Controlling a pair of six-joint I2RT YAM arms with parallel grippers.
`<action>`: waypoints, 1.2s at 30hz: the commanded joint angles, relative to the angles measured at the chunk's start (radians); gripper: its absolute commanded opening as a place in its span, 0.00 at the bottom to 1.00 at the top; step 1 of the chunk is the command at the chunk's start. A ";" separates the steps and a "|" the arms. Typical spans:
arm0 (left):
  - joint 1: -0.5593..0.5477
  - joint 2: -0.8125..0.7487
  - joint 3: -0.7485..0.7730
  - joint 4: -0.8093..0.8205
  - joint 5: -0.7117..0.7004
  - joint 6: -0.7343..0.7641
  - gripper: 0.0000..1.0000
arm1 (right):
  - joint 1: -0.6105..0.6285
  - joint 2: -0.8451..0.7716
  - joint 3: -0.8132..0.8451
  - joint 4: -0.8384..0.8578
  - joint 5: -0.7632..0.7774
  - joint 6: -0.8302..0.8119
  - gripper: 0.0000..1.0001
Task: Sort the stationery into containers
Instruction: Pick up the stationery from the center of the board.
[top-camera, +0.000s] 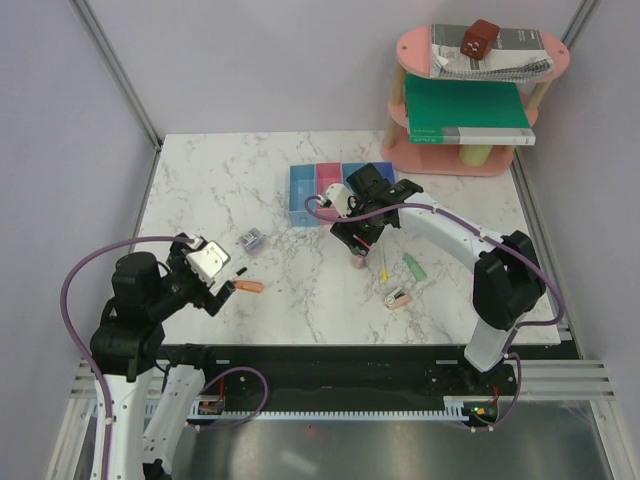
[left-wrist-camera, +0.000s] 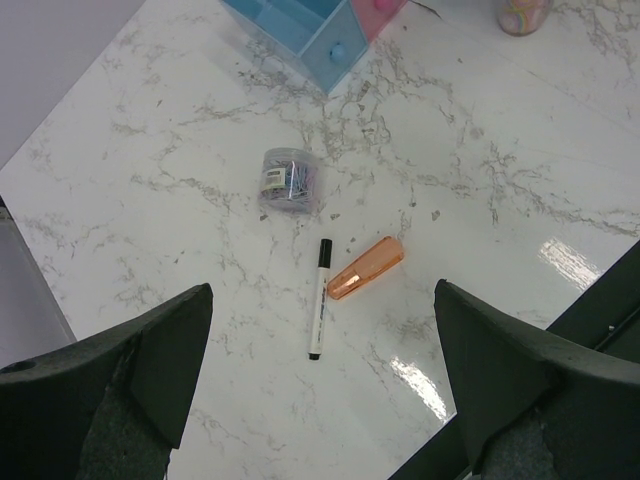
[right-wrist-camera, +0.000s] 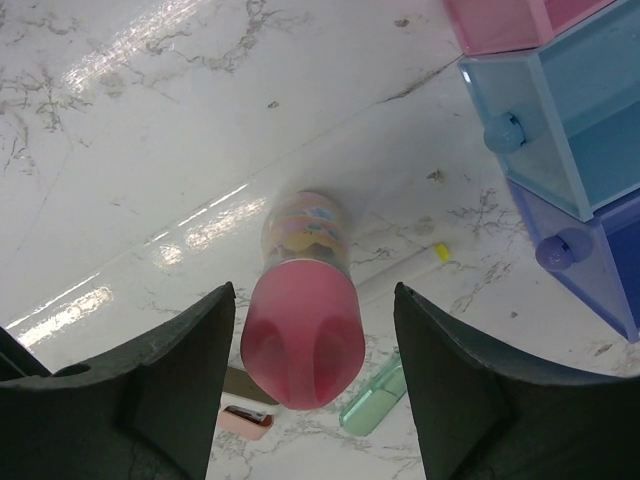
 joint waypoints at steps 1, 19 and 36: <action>0.002 -0.021 -0.006 -0.008 -0.017 0.008 0.99 | 0.002 0.001 -0.011 0.016 0.025 0.011 0.71; 0.002 -0.049 -0.030 -0.009 -0.016 0.009 0.99 | 0.004 -0.002 0.032 -0.040 0.053 0.011 0.07; 0.002 -0.074 -0.040 -0.011 -0.016 0.002 0.99 | -0.079 0.007 0.338 -0.069 0.145 -0.009 0.02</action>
